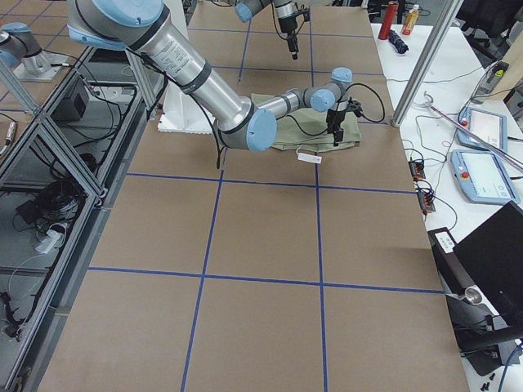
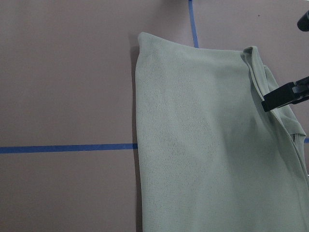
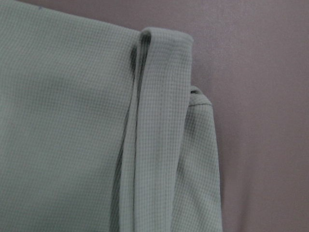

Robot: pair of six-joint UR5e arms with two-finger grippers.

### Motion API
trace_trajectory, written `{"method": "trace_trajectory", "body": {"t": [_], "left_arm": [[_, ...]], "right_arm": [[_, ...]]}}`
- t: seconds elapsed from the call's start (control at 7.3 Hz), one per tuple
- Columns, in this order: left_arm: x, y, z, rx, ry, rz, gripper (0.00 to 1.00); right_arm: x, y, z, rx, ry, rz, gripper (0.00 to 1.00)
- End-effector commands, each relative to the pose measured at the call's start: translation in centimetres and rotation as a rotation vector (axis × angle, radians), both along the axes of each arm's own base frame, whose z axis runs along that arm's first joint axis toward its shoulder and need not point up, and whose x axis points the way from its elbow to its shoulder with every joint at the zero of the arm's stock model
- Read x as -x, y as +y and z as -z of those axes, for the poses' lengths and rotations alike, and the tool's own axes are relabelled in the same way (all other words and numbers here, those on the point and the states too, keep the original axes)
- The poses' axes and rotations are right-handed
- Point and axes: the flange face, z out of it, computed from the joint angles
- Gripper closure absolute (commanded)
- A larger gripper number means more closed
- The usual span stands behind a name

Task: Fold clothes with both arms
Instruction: 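Hold the right gripper at the shirt's far edge near the tag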

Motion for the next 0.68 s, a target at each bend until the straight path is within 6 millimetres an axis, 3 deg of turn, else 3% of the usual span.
{"method": "trace_trajectory", "body": {"t": [0.0,0.41,0.55], "left_arm": [[0.1,0.0,0.1,-0.001,0.001,0.001,0.0],[0.1,0.0,0.1,-0.001,0.001,0.001,0.0],[0.0,0.0,0.0,-0.001,0.002,-0.001,0.0]], "right_arm": [[0.6,-0.4,-1.0,-0.003,-0.001,0.002,0.0],[0.1,-0.9,-1.5,-0.003,0.004,0.0,0.0],[-1.7,-2.0,-2.2,-0.022,0.011,0.015,0.0]]}}
